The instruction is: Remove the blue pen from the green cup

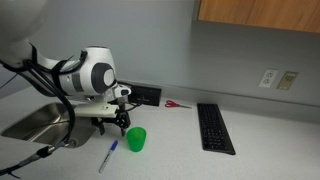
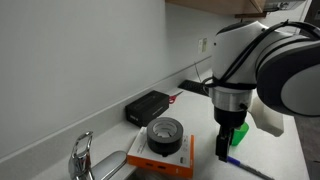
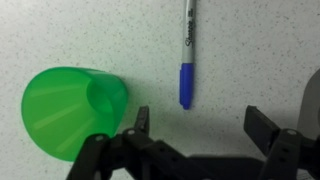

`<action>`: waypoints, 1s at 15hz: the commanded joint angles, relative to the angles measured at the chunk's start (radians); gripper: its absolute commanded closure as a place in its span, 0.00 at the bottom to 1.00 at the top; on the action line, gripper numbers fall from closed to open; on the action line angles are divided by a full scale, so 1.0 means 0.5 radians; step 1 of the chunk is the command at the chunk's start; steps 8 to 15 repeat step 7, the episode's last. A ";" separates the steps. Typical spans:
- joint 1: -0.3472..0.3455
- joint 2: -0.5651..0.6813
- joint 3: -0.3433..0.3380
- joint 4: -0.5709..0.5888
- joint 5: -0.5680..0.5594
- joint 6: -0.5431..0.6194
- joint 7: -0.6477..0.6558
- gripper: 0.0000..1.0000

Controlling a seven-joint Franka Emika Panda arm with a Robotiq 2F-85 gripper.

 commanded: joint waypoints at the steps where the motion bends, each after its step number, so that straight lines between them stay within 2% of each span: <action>1: 0.034 0.015 -0.044 0.043 -0.020 0.016 0.016 0.00; 15: 0.034 -0.001 -0.050 0.032 0.003 -0.005 -0.003 0.00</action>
